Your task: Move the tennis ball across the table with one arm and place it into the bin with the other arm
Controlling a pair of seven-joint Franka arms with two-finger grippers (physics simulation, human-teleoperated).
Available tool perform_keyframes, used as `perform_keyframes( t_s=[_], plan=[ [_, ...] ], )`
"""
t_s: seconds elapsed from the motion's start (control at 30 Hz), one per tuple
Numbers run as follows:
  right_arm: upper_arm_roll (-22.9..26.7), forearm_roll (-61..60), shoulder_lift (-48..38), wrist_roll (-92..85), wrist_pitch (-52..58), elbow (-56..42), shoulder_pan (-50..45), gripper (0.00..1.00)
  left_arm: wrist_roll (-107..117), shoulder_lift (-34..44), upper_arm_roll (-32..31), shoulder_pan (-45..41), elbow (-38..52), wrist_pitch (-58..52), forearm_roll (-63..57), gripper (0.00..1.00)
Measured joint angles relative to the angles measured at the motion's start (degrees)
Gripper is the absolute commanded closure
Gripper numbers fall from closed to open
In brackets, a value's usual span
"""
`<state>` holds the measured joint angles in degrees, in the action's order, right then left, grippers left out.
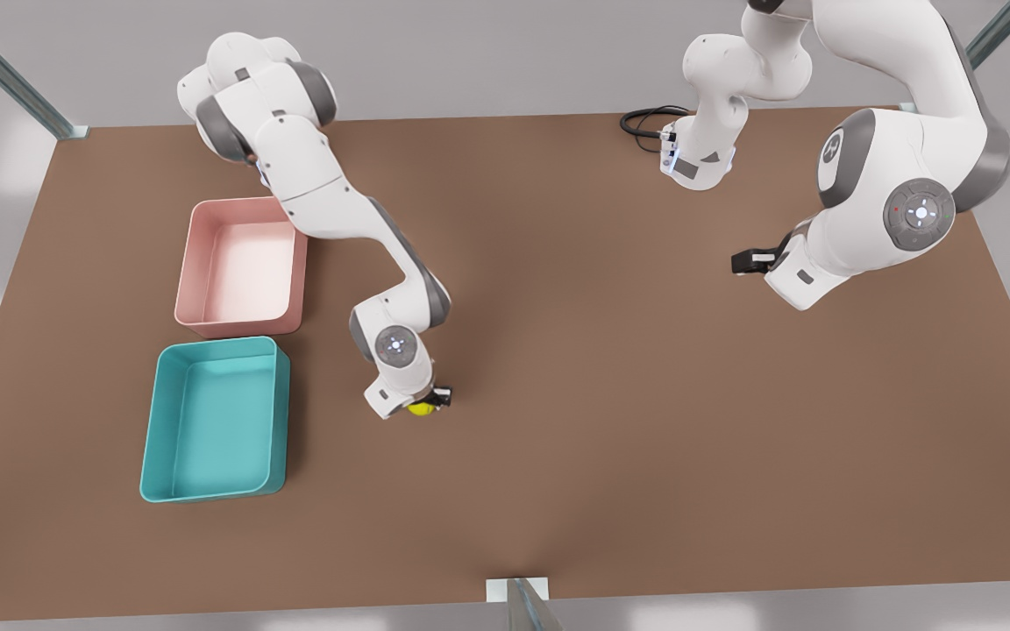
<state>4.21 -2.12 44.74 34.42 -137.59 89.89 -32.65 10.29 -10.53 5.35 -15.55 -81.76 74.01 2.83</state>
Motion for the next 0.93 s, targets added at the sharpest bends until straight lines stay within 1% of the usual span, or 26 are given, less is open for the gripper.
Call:
perform_keyframes(
  t_s=[0.13,0.33,0.43,0.47,0.5,0.57,0.63,0.7,0.77,0.8,0.83,0.87,0.93],
  plan=[
    [1.08,0.03,-2.64,-4.20,2.09,-3.32,4.84,0.40,0.11,-0.02,0.00,0.03,0.00,-0.03,-0.01,0.00],
    [14.93,2.21,-8.47,-17.80,9.27,-3.43,7.03,0.40,0.24,-0.35,0.00,0.08,0.00,0.05,-0.02,0.00],
    [16.72,4.21,-9.03,-24.93,12.46,-3.19,11.53,0.40,0.28,-0.42,0.00,0.08,0.00,0.07,-0.02,0.00],
    [16.78,4.64,-8.25,-27.07,13.25,-3.19,13.51,0.30,0.30,-0.42,0.00,0.08,0.00,0.07,-0.02,0.00],
    [16.77,5.03,-7.52,-28.97,13.95,-3.19,14.88,0.00,0.31,-0.43,0.00,0.08,0.00,0.05,-0.01,0.00],
    [16.57,5.42,-6.72,-32.45,15.04,-3.19,16.37,0.00,0.33,-0.43,0.00,0.09,0.00,0.03,-0.12,0.00],
    [16.51,2.32,-6.36,-35.53,16.61,-4.64,16.44,0.00,0.34,-0.43,0.02,0.14,0.27,0.08,-0.46,0.00],
    [16.38,-1.38,-6.33,-37.49,21.31,-11.00,15.21,0.00,0.34,-0.48,0.07,0.17,0.45,0.57,-0.72,0.00],
    [16.27,-3.14,-7.33,-38.06,30.12,-18.95,13.09,0.00,0.35,-0.55,0.05,0.12,0.51,1.04,-0.80,0.00],
    [14.61,-2.61,-10.76,-38.07,34.67,-20.69,13.17,0.00,0.35,-0.75,0.03,0.02,0.53,1.20,-0.79,0.00],
    [10.14,-0.47,-15.92,-38.09,38.58,-19.98,14.84,0.00,0.35,-0.83,-0.13,-0.05,0.57,1.25,-0.76,0.00],
    [6.24,1.51,-21.27,-38.06,41.90,-17.63,16.86,0.00,0.35,-0.89,-0.32,-0.17,0.59,1.27,-0.71,0.00],
    [0.87,3.75,-29.85,-37.68,47.07,-12.63,21.40,0.00,0.40,-0.93,-1.05,-0.39,0.61,1.20,-0.63,0.00]
  ],
)
